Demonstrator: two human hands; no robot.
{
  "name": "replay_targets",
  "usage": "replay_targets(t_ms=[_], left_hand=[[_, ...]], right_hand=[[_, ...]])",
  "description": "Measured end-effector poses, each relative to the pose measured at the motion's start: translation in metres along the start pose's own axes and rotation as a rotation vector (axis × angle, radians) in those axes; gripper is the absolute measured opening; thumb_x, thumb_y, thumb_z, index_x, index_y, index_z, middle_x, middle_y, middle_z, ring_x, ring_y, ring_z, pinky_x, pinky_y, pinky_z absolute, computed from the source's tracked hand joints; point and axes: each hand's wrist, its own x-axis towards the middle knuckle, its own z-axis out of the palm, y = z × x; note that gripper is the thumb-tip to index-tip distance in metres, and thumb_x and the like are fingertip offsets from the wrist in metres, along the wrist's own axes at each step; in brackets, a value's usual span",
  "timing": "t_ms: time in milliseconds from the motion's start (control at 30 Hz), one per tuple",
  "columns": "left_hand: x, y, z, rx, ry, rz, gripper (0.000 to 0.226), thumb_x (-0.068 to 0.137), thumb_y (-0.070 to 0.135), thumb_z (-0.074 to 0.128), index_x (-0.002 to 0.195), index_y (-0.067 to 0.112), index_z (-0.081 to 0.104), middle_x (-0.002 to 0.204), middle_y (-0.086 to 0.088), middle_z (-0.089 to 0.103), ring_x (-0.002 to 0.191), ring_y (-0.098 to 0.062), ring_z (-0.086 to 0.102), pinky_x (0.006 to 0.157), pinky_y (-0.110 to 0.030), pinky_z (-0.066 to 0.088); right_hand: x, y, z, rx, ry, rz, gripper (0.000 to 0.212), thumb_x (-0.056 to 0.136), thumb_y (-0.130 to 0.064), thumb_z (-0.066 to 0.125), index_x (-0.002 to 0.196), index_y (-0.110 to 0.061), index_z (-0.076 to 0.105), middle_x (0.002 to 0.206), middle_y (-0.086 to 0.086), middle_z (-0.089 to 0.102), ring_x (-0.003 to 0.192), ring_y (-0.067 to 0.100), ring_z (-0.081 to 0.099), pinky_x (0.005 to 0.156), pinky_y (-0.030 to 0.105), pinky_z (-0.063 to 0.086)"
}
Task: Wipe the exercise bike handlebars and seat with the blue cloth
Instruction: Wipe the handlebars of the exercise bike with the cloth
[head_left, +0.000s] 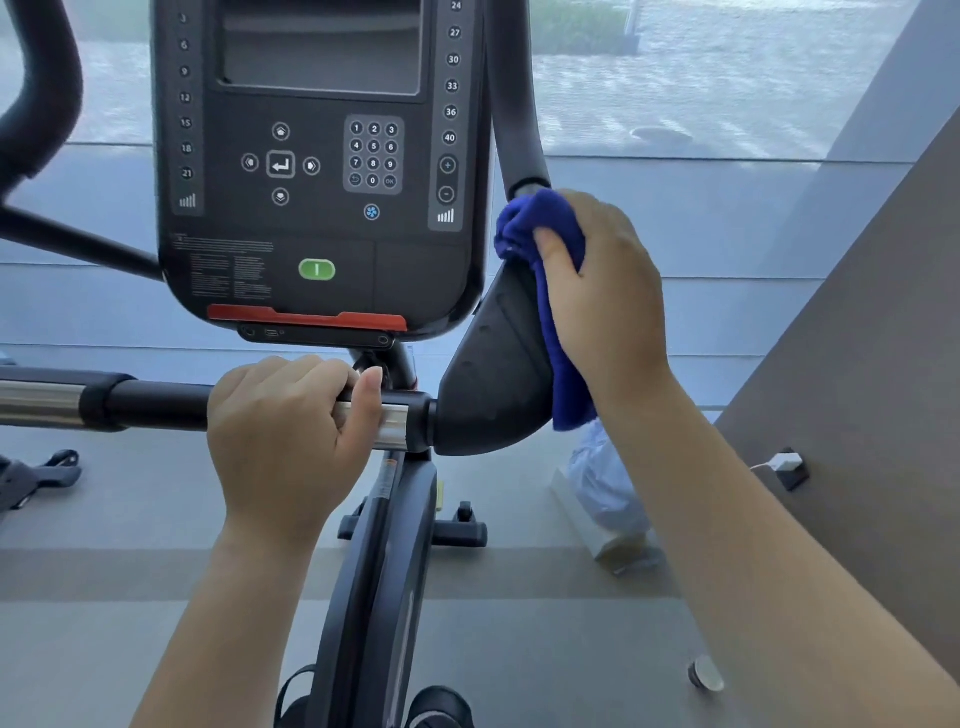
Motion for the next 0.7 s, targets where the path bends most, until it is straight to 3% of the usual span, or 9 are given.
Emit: replay_targets(t_ms=[167, 267, 400, 533, 700], left_hand=[[-0.001, 0.000, 0.001, 0.012, 0.005, -0.003, 0.054, 0.101, 0.040, 0.024, 0.054, 0.016, 0.037, 0.050, 0.004, 0.030, 0.051, -0.020, 0.028, 0.059, -0.031, 0.018], [-0.001, -0.001, 0.001, 0.010, 0.001, 0.000, 0.057, 0.101, 0.040, 0.024, 0.053, 0.015, 0.041, 0.049, 0.004, 0.032, 0.051, -0.021, 0.029, 0.058, -0.031, 0.019], [-0.001, -0.001, 0.001, 0.017, -0.011, 0.005, 0.058, 0.101, 0.041, 0.024, 0.054, 0.014, 0.045, 0.050, 0.004, 0.033, 0.051, -0.020, 0.030, 0.059, -0.032, 0.021], [0.000, 0.000, -0.001, 0.006, -0.022, 0.011, 0.053, 0.101, 0.042, 0.025, 0.056, 0.019, 0.043, 0.052, 0.007, 0.032, 0.054, -0.017, 0.029, 0.061, -0.030, 0.021], [-0.001, -0.001, -0.002, -0.005, -0.051, 0.001, 0.051, 0.101, 0.044, 0.026, 0.057, 0.020, 0.041, 0.053, 0.008, 0.033, 0.055, -0.017, 0.030, 0.063, -0.030, 0.022]], right_hand=[[-0.017, -0.002, -0.010, -0.043, -0.010, -0.077, 0.021, 0.095, -0.020, 0.050, 0.111, -0.022, 0.064, 0.111, -0.006, 0.063, 0.096, 0.013, 0.059, 0.078, 0.010, 0.036], [-0.056, -0.004, -0.021, -0.086, -0.010, -0.133, 0.025, 0.095, -0.021, 0.051, 0.117, -0.020, 0.063, 0.129, -0.002, 0.059, 0.116, 0.019, 0.057, 0.095, 0.018, 0.039], [-0.105, -0.006, -0.020, -0.093, -0.041, -0.240, 0.032, 0.094, -0.023, 0.049, 0.123, -0.017, 0.061, 0.142, 0.003, 0.049, 0.137, 0.024, 0.039, 0.112, 0.035, 0.034], [-0.071, -0.004, -0.019, -0.156, -0.063, -0.332, 0.028, 0.094, -0.026, 0.050, 0.118, -0.019, 0.062, 0.130, 0.002, 0.057, 0.124, 0.026, 0.046, 0.105, 0.029, 0.035], [0.011, -0.016, -0.005, -0.231, -0.076, -0.189, 0.021, 0.094, -0.027, 0.046, 0.109, -0.021, 0.061, 0.112, -0.002, 0.060, 0.104, 0.025, 0.052, 0.080, 0.037, 0.046]])
